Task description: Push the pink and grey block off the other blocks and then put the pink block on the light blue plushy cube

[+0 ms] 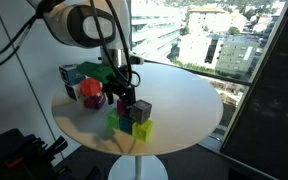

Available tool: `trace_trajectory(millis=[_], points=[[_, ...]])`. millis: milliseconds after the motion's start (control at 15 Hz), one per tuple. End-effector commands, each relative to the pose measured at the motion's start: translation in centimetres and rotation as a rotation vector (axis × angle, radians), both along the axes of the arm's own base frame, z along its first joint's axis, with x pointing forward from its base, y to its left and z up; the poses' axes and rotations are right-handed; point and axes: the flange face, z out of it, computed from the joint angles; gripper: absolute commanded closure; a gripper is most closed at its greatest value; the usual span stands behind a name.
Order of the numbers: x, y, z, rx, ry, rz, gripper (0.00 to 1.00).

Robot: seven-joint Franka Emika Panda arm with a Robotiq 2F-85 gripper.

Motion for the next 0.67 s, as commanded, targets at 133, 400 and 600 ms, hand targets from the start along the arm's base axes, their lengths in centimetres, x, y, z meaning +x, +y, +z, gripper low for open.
trace_trajectory(millis=[133, 400, 600], points=[[2.0, 0.1, 0.3, -0.005, -0.018, -0.02, 0.0], [2.9, 0.1, 0.5, -0.011, -0.025, -0.02, 0.0], [3.4, 0.2, 0.7, -0.014, -0.03, -0.018, 0.0]])
